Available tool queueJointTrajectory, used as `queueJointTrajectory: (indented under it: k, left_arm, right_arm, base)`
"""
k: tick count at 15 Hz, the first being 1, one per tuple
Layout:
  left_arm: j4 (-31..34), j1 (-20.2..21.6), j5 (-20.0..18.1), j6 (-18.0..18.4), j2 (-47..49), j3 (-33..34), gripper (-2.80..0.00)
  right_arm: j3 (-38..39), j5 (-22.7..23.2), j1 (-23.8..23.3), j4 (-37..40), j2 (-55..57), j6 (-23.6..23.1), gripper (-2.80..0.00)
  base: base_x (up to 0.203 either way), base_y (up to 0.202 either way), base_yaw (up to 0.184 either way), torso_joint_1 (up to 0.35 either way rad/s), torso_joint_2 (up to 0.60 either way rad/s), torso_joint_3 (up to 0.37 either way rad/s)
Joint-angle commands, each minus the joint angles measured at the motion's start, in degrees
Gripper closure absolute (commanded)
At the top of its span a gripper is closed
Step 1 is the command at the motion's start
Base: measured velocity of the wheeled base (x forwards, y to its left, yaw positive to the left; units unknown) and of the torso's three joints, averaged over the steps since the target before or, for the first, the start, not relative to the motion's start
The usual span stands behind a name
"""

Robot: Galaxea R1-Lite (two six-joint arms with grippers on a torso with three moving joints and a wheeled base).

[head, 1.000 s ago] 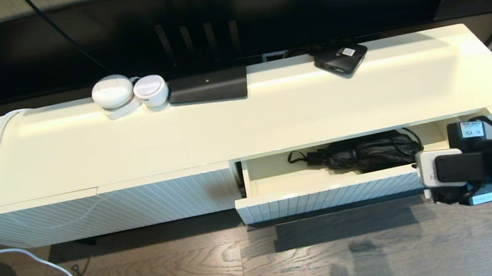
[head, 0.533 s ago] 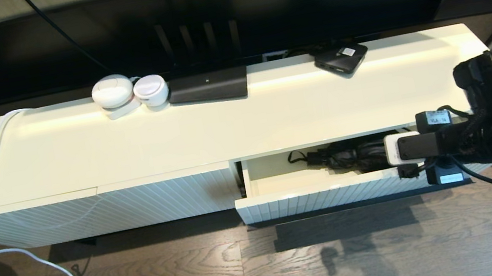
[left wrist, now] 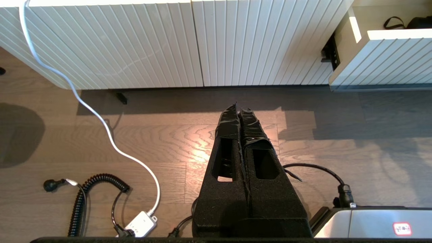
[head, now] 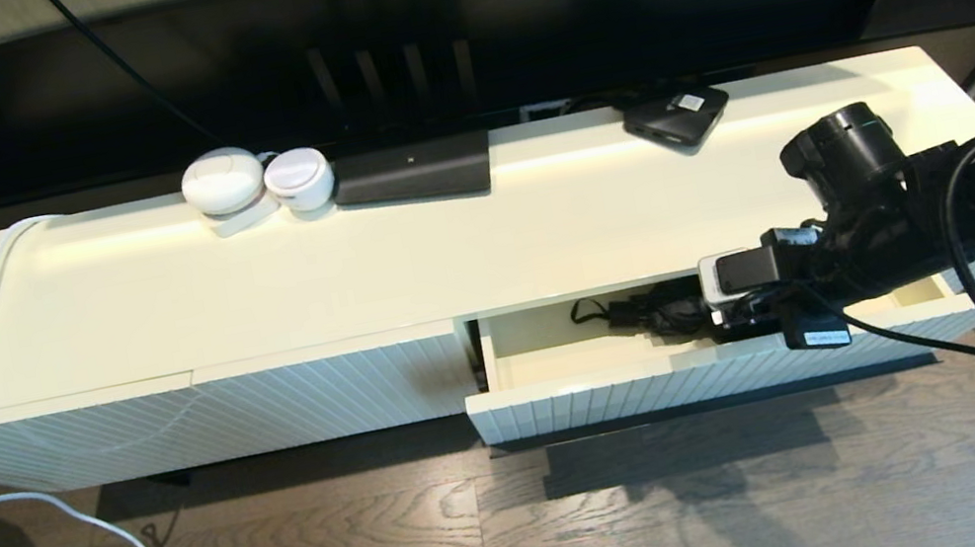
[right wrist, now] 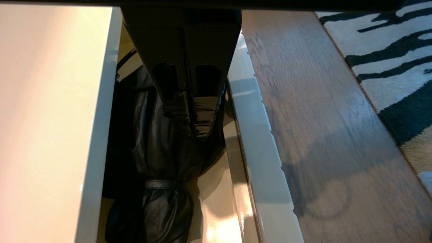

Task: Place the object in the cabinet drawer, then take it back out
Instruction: Open the drawer

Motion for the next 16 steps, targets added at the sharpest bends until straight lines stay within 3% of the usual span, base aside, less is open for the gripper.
queueJointTrajectory:
  k: [1, 5, 16]
  left_arm:
    - [-0.02, 0.0, 0.01, -0.03, 0.0, 0.09, 0.0]
    - [-0.02, 0.0, 0.01, -0.03, 0.0, 0.0, 0.0]
    - [-0.02, 0.03, 0.01, -0.03, 0.0, 0.03, 0.0]
  right_arm:
    - [-2.92, 0.01, -0.02, 1.52, 3.11, -0.4, 0.0]
    - [-12.16, -0.11, -0.59, 8.91, 6.64, -0.46, 0.0]
    - [-17.35, -0.12, -1.79, 13.96, 10.96, -0.73, 0.0]
  base:
    - [0.0, 0.0, 0.0, 0.0, 0.0, 0.0]
    - [0.0, 0.0, 0.0, 0.0, 0.0, 0.0]
    - [0.0, 0.0, 0.0, 0.0, 0.0, 0.0]
